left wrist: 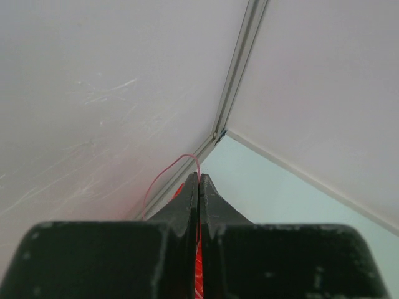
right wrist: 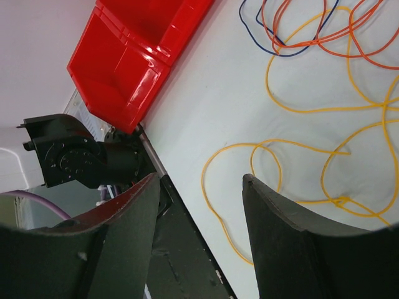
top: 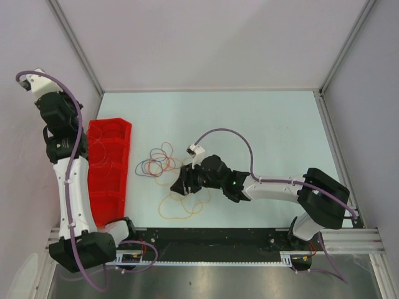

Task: Untangle the cables

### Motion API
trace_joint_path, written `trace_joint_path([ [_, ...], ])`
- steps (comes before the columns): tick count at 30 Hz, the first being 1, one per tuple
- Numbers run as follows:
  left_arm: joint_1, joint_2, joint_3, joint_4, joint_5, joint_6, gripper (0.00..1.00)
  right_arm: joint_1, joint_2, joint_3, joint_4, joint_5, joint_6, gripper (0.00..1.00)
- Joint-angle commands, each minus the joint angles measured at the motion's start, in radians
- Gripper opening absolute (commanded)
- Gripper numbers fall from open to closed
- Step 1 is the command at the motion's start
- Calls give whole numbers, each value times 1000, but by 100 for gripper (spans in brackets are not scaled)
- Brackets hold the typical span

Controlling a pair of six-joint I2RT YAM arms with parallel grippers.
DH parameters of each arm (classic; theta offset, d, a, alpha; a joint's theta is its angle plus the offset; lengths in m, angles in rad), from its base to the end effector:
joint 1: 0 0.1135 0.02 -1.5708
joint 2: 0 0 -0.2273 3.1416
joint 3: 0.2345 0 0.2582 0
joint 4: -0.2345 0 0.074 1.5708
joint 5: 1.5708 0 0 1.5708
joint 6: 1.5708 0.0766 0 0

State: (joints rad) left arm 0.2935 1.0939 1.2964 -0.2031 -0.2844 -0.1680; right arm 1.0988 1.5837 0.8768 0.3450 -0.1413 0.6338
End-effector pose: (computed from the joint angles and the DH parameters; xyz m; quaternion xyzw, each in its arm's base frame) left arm 0.2782 0.1065 0.4246 -0.2577 0.6587 0.1439 0.6921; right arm 0.1691 0.3549 0.1702 -0.2281 0.7894 0.4696 0.3229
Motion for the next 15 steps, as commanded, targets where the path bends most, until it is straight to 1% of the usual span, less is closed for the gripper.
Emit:
trace_joint_path([
  [1,10,41,-17,63,17,-33,0,6,-19,5,19,22,6,61],
  [5,15,78,-23,73,59,-53,0,7,-10,4,23,19,6,61],
  [8,15,64,-46,59,73,-71,0,6,-4,4,22,17,4,61],
  [11,15,28,-121,64,91,-105,0,4,7,4,29,12,6,61],
  [15,15,-15,-258,56,119,-157,0,1,22,4,54,0,17,61],
])
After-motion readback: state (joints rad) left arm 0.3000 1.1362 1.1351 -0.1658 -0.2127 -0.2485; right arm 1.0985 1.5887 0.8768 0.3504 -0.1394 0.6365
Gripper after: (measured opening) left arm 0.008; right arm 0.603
